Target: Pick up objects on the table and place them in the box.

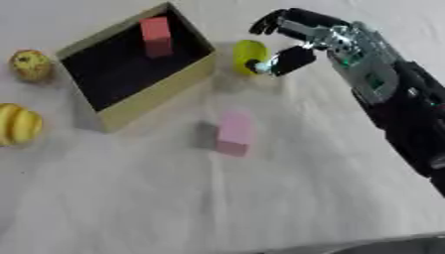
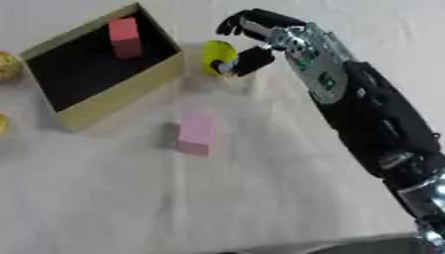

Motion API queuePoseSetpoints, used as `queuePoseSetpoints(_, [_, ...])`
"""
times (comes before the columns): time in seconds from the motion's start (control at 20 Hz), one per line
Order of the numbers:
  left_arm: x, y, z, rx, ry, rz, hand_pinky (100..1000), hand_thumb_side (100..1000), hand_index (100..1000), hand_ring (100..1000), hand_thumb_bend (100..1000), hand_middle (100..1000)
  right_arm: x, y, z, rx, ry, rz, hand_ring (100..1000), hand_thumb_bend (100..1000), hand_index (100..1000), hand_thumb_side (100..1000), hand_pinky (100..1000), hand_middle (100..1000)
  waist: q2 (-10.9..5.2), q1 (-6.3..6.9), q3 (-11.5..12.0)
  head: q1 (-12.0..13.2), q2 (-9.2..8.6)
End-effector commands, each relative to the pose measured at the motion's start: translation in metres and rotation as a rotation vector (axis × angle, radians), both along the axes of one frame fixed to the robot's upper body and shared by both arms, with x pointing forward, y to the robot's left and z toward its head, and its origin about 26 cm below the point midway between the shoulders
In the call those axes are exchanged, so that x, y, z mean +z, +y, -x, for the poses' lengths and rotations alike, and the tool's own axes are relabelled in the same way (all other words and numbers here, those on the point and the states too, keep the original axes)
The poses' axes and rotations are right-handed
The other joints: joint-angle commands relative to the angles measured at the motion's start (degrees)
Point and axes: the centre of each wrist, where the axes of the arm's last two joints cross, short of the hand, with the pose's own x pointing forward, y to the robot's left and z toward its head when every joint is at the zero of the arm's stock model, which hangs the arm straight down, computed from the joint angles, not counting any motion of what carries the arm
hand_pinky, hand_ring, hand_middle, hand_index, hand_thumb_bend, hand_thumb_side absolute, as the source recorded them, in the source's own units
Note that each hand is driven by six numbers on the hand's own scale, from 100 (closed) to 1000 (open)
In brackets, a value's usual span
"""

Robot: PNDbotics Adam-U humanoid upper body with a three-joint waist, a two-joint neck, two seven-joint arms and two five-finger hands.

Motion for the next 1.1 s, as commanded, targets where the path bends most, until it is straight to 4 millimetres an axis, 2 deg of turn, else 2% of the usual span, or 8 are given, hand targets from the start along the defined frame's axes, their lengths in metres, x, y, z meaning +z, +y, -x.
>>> queuePoseSetpoints(0.05, [0.009,-0.001,0.003,-0.014,-0.029,-0.006,782,662,945,802,530,785,0.009,-0.001,-0.002,-0.005,-0.022,0.021,888,347,882,460,900,836,-0.99,0.08,0.18,-0.46,0.13])
queuePoseSetpoints(0.65, [0.011,-0.004,0.002,-0.024,-0.037,0.002,779,665,941,800,525,784,-0.003,-0.004,-0.014,-0.063,-0.022,0.023,882,348,880,441,897,825,-0.06,0.13,0.73,-1.32,-0.23])
queuePoseSetpoints(0.85, [0.011,-0.004,0.002,-0.024,-0.036,0.004,778,667,940,800,521,784,-0.002,-0.003,-0.015,-0.061,-0.039,-0.006,861,305,840,388,886,755,0.09,0.14,0.77,-1.41,-0.19])
queuePoseSetpoints(1.0, [0.011,-0.004,0.002,-0.024,-0.034,0.006,777,668,939,800,521,784,0.003,-0.002,-0.011,-0.053,-0.066,-0.060,826,248,775,309,869,683,0.07,0.10,0.69,-1.26,0.01])
queuePoseSetpoints(1.1, [0.010,-0.004,0.002,-0.025,-0.033,0.005,777,668,938,800,521,784,0.008,0.000,-0.008,-0.056,-0.090,-0.100,802,248,741,283,861,645,0.01,0.08,0.64,-1.18,0.05])
